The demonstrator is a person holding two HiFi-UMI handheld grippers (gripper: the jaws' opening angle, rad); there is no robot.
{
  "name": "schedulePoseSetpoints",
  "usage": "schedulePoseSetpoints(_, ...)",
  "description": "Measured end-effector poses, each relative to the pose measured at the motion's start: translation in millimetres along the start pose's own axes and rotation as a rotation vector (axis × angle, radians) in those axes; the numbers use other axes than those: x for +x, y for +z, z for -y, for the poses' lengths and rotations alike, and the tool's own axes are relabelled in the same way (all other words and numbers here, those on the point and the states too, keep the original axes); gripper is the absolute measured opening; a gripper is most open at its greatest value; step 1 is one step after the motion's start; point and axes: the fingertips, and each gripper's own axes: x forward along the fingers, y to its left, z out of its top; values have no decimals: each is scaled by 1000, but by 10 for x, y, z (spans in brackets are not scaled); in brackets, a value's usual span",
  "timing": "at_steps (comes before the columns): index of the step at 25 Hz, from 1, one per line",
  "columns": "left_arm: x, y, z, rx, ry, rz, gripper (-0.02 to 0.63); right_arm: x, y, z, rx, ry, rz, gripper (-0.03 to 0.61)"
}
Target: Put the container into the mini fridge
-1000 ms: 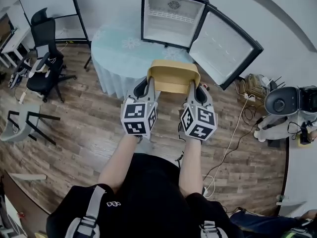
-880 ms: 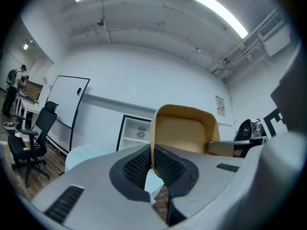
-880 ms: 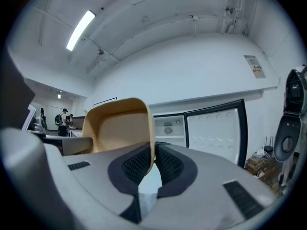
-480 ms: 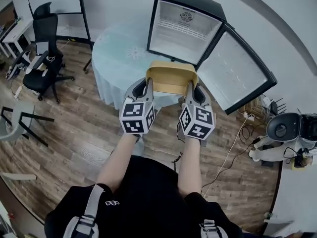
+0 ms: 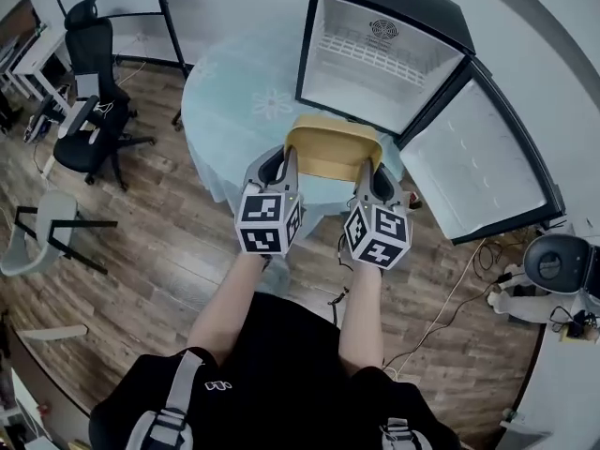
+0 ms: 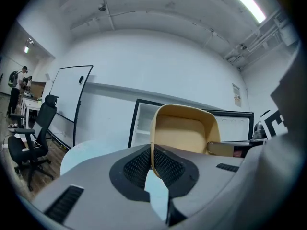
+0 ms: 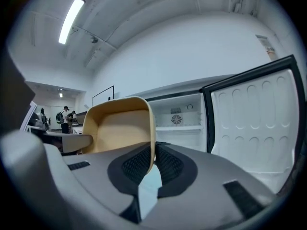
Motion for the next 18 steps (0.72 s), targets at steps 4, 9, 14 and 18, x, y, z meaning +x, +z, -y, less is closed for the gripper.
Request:
schedulePoseSetpoints(4, 442, -78, 36, 20, -42, -56, 17, 291, -82, 241, 40, -47, -23, 25)
schedulePoseSetpoints(9, 1018, -58, 63, 16, -79, -84, 17, 714, -49, 510, 50, -90, -48, 25)
schedulePoseSetpoints(14, 1512, 6, -34, -1, -104, -96, 17, 1159, 43, 638, 40, -121, -63, 25)
schedulePoseSetpoints(18, 1830, -6, -121, -19, -121, -117, 17, 1448, 47, 706, 34, -140, -86, 25)
